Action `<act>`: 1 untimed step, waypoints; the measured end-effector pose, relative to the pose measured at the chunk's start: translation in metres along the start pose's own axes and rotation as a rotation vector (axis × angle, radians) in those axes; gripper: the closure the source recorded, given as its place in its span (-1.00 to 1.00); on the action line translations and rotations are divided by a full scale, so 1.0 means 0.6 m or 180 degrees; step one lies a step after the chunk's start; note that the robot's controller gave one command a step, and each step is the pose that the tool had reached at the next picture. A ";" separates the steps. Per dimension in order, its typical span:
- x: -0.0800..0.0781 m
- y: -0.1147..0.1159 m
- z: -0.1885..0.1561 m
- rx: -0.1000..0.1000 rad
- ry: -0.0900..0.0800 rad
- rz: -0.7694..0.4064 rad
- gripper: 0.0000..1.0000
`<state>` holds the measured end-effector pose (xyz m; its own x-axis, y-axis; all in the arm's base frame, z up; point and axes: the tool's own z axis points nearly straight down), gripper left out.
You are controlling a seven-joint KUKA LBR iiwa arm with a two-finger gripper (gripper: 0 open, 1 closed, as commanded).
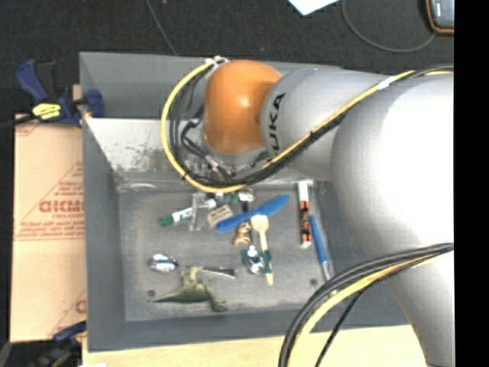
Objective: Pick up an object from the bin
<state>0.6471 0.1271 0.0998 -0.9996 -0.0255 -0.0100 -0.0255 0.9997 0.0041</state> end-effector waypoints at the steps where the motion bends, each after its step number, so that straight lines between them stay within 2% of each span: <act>1: 0.003 -0.138 0.047 -0.0002 -0.0046 -0.0444 -1.00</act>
Offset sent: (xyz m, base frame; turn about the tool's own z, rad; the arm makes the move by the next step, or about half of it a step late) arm -0.0063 -0.0180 -0.0298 0.1622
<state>0.6478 0.0442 0.0711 -0.9861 -0.1642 -0.0248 -0.1643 0.9864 0.0023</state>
